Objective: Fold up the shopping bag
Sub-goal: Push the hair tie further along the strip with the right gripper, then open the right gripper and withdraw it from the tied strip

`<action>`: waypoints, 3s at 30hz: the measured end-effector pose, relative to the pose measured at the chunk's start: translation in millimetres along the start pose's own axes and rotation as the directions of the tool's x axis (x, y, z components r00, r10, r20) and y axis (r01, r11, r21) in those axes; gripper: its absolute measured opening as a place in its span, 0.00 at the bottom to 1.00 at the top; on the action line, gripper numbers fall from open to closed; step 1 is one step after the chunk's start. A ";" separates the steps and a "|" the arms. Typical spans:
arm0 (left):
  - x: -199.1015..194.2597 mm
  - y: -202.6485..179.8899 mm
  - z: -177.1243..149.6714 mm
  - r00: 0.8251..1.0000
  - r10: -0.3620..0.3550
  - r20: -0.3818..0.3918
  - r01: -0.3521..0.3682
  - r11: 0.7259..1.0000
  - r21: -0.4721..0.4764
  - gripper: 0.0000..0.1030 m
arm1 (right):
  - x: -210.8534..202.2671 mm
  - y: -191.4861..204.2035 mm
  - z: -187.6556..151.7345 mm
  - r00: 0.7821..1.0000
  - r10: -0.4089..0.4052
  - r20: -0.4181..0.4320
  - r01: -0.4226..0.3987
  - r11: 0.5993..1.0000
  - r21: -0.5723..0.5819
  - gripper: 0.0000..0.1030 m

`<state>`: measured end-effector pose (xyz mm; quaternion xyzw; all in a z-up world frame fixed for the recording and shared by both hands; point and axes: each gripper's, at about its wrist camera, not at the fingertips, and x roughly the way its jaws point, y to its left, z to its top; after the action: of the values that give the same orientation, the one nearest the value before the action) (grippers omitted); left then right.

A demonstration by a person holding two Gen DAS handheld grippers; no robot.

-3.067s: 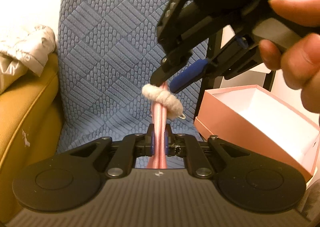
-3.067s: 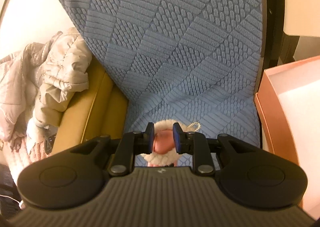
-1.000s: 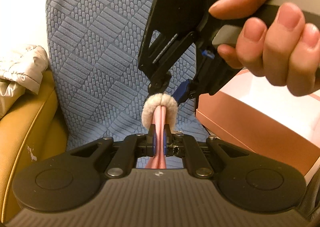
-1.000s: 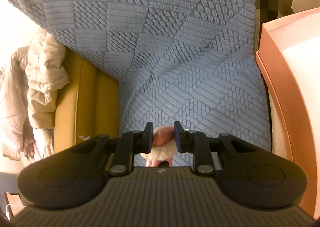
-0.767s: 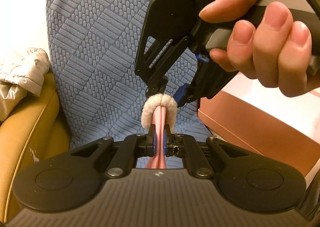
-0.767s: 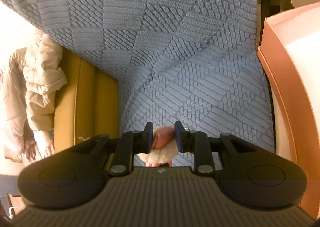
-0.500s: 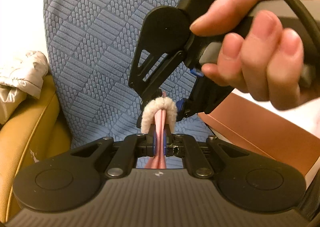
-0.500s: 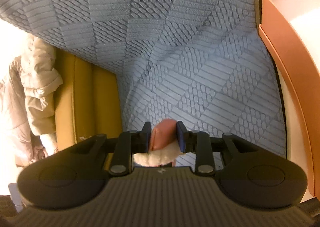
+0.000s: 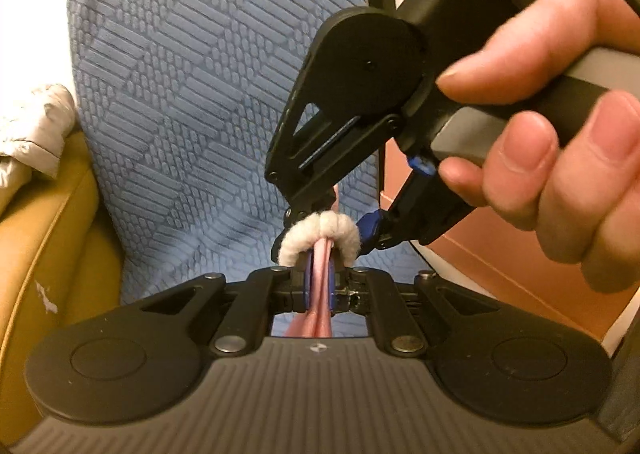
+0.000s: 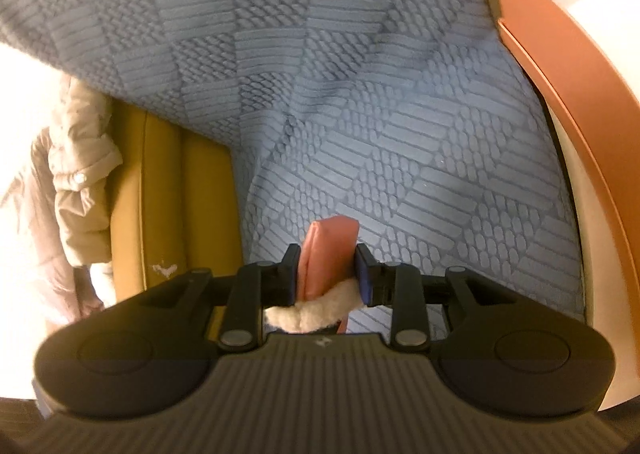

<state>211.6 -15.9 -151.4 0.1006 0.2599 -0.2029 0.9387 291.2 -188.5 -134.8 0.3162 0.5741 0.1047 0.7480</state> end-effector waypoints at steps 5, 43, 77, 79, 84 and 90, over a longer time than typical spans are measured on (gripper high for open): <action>8.1 -9.1 -6.0 0.999 0.011 -0.031 -0.009 0.999 0.045 0.10 | -2.1 -20.6 -6.4 0.998 0.057 0.025 -0.057 0.998 0.021 0.31; 38.1 -43.1 -36.4 0.978 -0.039 -0.203 0.058 0.995 0.085 0.46 | -11.8 -77.6 11.4 0.973 0.131 0.189 -0.141 0.989 0.040 0.14; 50.1 -19.2 -36.0 0.966 -0.013 -0.260 -0.002 0.998 -0.056 0.10 | -0.5 -65.8 -21.2 0.985 0.119 0.121 -0.119 0.993 -0.002 0.36; 51.3 -15.0 -35.7 0.964 -0.012 -0.265 -0.009 0.997 -0.076 0.10 | -1.4 -68.7 -24.8 0.982 0.158 0.102 -0.162 0.986 0.028 0.45; 52.0 -7.6 -34.8 0.962 -0.025 -0.271 -0.009 0.992 -0.126 0.10 | 8.6 -74.2 -34.9 0.980 0.196 0.039 -0.198 0.977 0.078 0.45; 53.4 -8.6 -34.7 0.961 -0.033 -0.274 -0.002 0.992 -0.125 0.11 | 25.1 -69.6 -36.7 0.986 0.166 0.027 -0.167 0.984 0.066 0.44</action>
<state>234.1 -30.9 -209.7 0.0673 0.4007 -0.1778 0.8962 250.9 -216.7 -201.2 0.3895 0.5410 0.1440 0.7314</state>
